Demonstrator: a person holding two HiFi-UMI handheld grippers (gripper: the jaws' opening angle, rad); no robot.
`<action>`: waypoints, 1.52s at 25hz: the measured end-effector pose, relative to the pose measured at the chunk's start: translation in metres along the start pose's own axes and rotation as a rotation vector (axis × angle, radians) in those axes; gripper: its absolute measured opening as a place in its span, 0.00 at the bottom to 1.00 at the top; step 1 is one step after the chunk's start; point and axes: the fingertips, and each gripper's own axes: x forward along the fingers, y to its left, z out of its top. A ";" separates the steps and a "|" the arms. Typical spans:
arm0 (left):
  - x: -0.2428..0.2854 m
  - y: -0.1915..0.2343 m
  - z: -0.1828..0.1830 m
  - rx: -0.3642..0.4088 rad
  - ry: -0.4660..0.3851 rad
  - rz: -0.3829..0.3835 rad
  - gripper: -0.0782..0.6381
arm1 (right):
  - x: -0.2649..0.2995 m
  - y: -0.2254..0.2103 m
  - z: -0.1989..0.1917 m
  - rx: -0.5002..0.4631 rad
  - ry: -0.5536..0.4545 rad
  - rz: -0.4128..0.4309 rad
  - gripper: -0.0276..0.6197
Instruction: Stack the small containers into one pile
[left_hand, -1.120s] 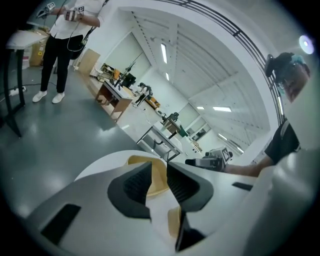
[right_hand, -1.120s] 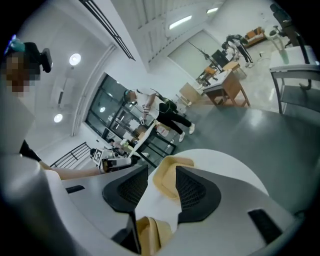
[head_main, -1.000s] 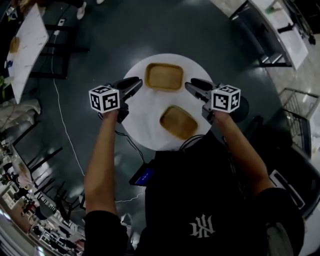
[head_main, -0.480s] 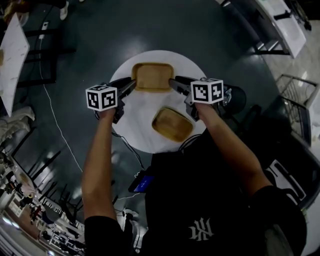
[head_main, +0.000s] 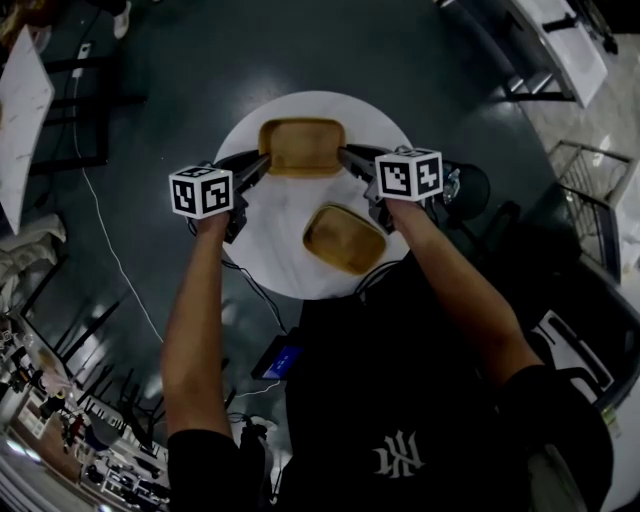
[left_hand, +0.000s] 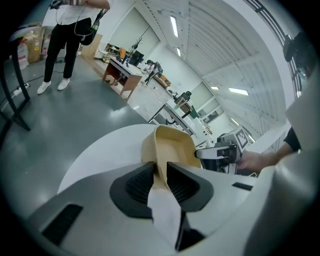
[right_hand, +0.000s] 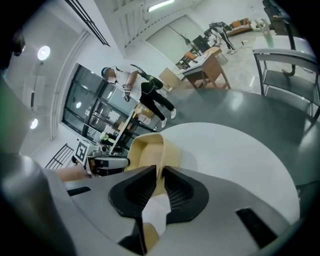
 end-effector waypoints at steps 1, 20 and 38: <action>-0.003 -0.002 0.003 0.011 -0.010 0.002 0.22 | -0.002 0.002 0.002 -0.012 -0.009 0.000 0.16; -0.136 -0.099 0.063 0.307 -0.223 -0.098 0.18 | -0.090 0.144 0.045 -0.242 -0.346 0.048 0.14; -0.195 -0.237 0.061 0.638 -0.222 -0.161 0.17 | -0.208 0.209 -0.002 -0.317 -0.612 0.067 0.14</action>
